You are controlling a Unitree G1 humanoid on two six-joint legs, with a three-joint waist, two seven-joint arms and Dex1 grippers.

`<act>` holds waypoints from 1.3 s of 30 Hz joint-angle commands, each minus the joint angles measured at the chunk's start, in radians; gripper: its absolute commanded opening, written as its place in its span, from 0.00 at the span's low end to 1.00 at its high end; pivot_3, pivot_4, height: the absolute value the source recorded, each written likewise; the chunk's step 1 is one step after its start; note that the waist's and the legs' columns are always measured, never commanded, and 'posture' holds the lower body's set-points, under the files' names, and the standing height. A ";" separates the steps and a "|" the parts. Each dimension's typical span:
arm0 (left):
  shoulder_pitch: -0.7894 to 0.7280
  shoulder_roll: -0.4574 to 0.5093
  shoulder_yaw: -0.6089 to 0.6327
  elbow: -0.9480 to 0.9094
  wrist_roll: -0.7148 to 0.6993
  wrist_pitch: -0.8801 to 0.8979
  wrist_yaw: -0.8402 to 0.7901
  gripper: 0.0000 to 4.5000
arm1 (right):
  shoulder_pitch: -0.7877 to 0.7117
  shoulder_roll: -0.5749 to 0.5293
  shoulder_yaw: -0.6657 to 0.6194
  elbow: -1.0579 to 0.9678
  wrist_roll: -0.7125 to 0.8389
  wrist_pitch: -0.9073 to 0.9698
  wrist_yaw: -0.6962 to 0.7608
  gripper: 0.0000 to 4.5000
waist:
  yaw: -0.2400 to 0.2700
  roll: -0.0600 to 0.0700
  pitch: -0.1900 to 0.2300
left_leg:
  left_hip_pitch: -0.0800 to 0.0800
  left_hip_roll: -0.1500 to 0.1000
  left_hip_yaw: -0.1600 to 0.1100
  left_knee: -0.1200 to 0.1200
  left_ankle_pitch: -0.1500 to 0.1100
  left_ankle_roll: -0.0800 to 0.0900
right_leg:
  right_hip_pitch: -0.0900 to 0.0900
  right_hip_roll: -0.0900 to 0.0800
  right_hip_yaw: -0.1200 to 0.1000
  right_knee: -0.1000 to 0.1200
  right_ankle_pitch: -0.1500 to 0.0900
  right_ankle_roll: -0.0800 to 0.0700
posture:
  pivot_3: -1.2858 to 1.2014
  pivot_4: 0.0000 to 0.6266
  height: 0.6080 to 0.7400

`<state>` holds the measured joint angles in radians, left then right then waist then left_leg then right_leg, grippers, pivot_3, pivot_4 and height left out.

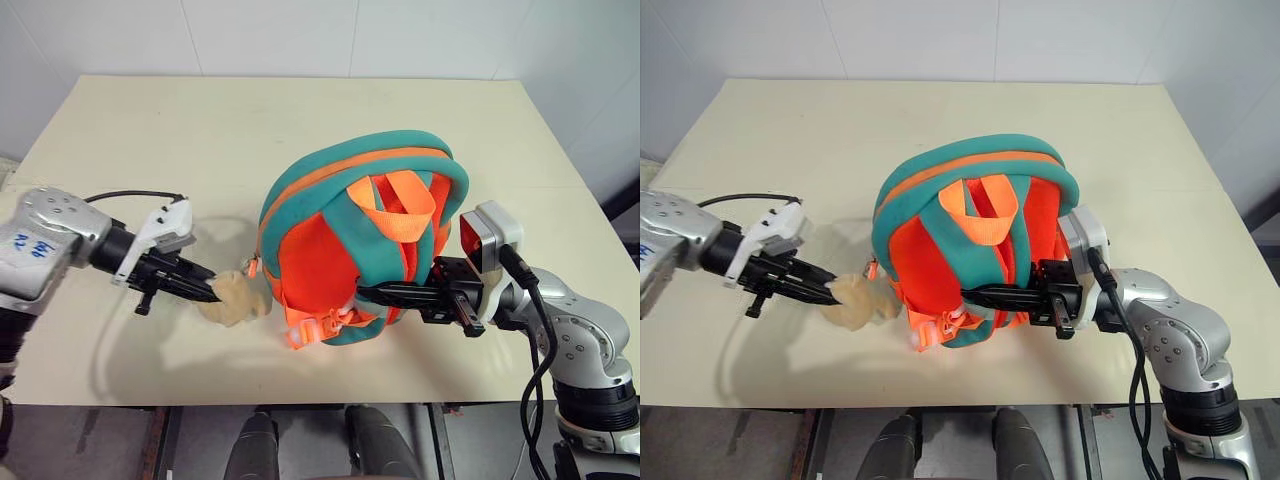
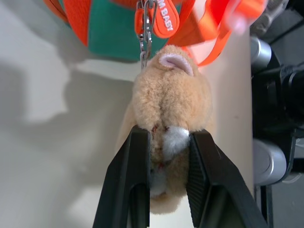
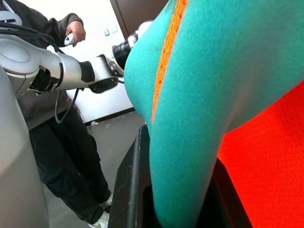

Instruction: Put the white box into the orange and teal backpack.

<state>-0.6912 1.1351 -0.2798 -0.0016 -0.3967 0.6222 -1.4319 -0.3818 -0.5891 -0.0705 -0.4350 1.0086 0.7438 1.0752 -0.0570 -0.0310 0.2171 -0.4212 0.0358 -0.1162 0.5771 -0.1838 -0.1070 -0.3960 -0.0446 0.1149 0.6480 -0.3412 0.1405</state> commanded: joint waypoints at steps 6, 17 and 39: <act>-0.027 -0.122 0.183 0.035 -0.056 -0.023 0.062 0.14 | -0.035 0.003 0.024 -0.032 -0.020 -0.022 -0.010 0.01 | 0.002 0.000 0.000 | 0.000 0.000 -0.001 0.002 0.000 0.000 | 0.000 0.000 0.000 0.004 0.000 0.000 | 0.52 0.24 1.00; 0.069 -0.154 0.365 -0.018 -0.131 -0.041 0.090 0.65 | -0.057 -0.029 0.011 -0.044 -0.007 0.021 -0.041 0.46 | 0.004 0.000 0.000 | 0.000 0.000 -0.002 0.004 0.000 0.000 | 0.000 0.000 -0.001 0.005 0.000 0.000 | 0.52 0.24 1.00; 0.196 -0.176 0.633 0.257 -0.193 -0.383 -0.012 1.00 | 0.177 -0.338 -0.225 0.061 -0.163 -0.097 0.084 0.99 | 0.012 0.000 0.000 | 0.000 -0.001 -0.001 0.004 0.000 0.000 | 0.001 -0.001 -0.001 0.004 0.000 0.000 | 0.52 0.24 1.00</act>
<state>-0.4990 0.9570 0.3090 0.2506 -0.5583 0.2634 -1.4267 -0.2123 -0.9056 -0.2400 -0.3773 0.8644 0.6884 1.1333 -0.0446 -0.0311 0.2171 -0.4207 0.0353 -0.1175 0.5808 -0.1837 -0.1070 -0.3954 -0.0450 0.1141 0.6523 -0.3415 0.1405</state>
